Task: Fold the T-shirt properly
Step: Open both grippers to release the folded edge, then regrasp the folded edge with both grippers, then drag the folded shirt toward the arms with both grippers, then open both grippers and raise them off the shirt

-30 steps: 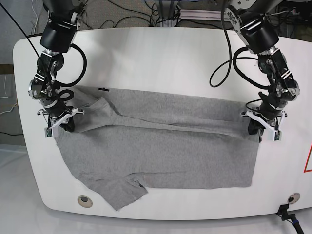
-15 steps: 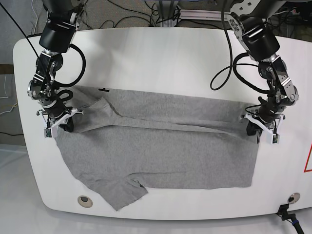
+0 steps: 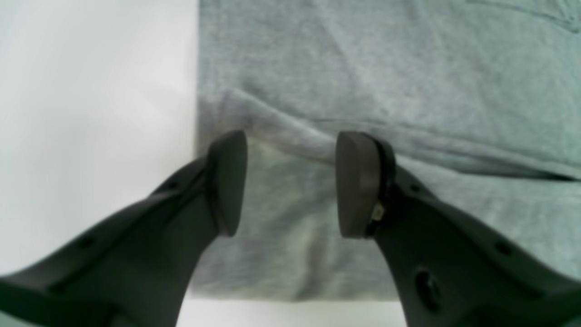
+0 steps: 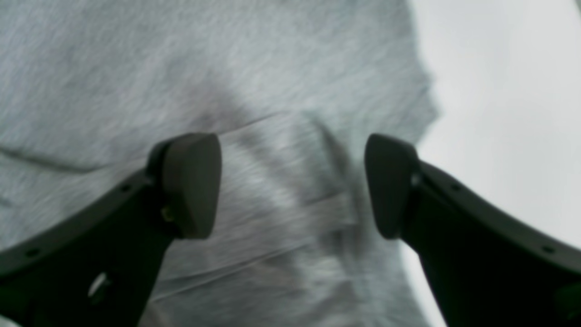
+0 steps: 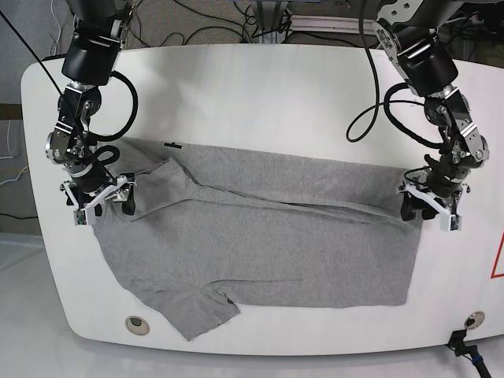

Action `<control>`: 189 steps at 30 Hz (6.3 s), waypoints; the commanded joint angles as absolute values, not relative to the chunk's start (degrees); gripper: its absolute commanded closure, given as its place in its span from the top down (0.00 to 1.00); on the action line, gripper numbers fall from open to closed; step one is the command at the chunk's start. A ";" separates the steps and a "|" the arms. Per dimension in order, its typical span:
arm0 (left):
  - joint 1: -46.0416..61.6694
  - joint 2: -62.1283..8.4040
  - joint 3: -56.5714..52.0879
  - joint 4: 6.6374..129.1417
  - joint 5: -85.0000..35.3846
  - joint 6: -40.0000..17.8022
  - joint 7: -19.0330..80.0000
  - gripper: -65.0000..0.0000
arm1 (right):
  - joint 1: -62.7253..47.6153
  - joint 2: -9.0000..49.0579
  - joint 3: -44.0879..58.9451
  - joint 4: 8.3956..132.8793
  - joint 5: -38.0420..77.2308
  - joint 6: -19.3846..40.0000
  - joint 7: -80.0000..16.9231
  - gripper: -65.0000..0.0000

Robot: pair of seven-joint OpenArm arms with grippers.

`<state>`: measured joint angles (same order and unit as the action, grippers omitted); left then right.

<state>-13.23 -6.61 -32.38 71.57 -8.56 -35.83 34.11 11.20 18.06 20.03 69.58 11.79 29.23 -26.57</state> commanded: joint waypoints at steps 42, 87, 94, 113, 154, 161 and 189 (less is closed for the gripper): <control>8.48 -9.80 -34.59 100.00 -9.54 -36.26 29.49 0.45 | -8.40 16.40 33.19 75.12 4.53 29.32 -17.63 0.75; 3.03 -8.84 -31.52 81.27 -16.04 -36.18 27.47 0.57 | -7.96 15.96 32.92 74.42 4.44 29.67 -17.63 0.00; -0.57 -8.92 -30.99 73.98 -16.04 -36.18 27.03 0.56 | -7.78 15.96 32.92 74.42 4.44 29.67 -17.63 0.00; -0.31 -9.19 -28.00 65.71 -13.32 -36.00 20.70 0.00 | -7.78 15.96 32.92 74.51 4.44 29.67 -17.63 0.00; 36.44 -12.09 -33.54 87.43 -13.32 -36.35 20.97 0.00 | -37.41 9.45 33.01 94.81 4.44 29.67 -17.63 0.00; 38.11 -12.18 -33.54 87.96 -13.32 -38.73 20.97 0.00 | -39.87 9.45 33.10 94.73 4.53 29.67 -17.63 0.00; 31.16 -13.49 -39.16 96.66 -13.58 -40.00 20.97 0.37 | -36.53 9.54 34.59 107.47 4.26 29.32 -19.65 0.45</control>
